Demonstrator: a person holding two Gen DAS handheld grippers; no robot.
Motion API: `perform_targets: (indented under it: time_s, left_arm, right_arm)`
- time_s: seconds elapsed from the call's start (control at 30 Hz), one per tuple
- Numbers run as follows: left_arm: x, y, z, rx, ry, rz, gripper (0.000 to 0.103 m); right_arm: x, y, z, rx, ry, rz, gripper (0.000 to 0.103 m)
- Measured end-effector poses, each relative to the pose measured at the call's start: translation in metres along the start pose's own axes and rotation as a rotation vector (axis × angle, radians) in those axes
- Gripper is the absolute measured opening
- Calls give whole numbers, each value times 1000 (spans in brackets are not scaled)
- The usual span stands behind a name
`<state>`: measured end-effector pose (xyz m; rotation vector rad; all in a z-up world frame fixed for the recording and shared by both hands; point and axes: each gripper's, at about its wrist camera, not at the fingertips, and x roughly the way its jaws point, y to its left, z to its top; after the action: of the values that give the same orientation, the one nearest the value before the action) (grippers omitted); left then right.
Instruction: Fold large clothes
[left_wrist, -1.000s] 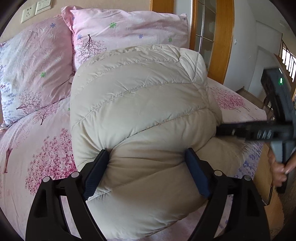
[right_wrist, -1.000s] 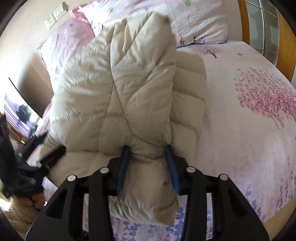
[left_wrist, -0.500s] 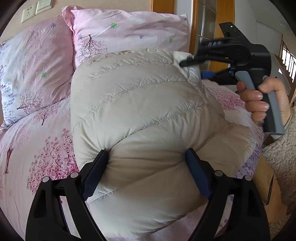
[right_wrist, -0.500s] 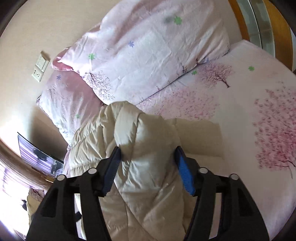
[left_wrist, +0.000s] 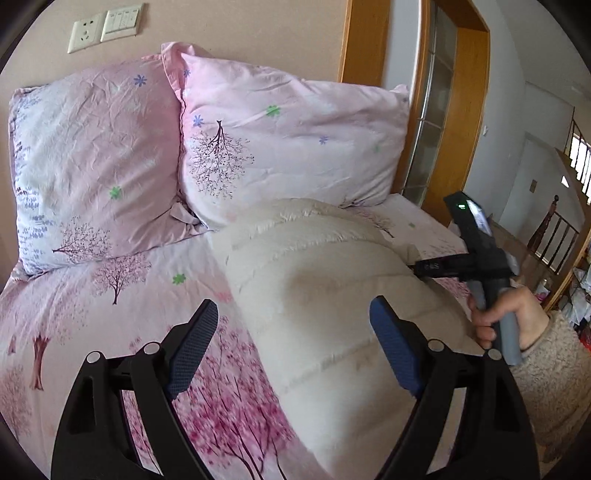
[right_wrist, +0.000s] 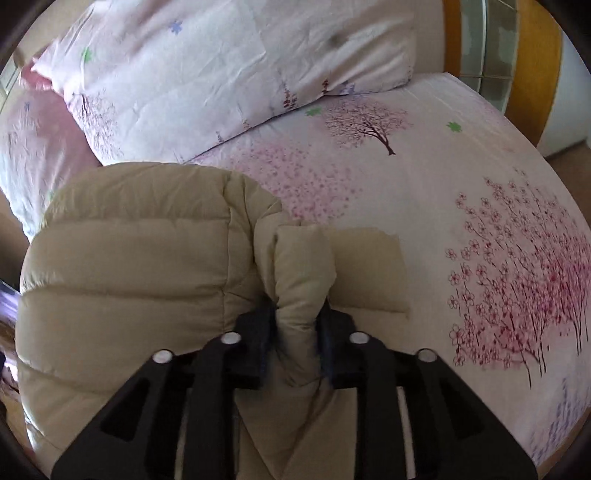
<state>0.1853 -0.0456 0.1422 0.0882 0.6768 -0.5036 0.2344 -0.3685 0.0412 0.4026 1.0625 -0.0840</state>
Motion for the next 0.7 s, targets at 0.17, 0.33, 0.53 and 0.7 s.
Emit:
perform_targets:
  time_s: [0.17, 0.33, 0.53, 0.7]
  left_arm:
    - [4, 1, 5, -13, -6, -48, 85]
    - [17, -9, 1, 20, 34, -62, 85]
    - [37, -14, -9, 44, 120, -57, 85]
    - [52, -13, -19, 45, 169, -61, 86]
  right_arm:
    - [-53, -13, -20, 37, -129, 126, 37]
    - [-85, 7, -67, -73, -183, 192, 37]
    - [-56, 18, -81, -108, -81, 177, 37]
    - [-37, 14, -82, -82, -13, 184, 39]
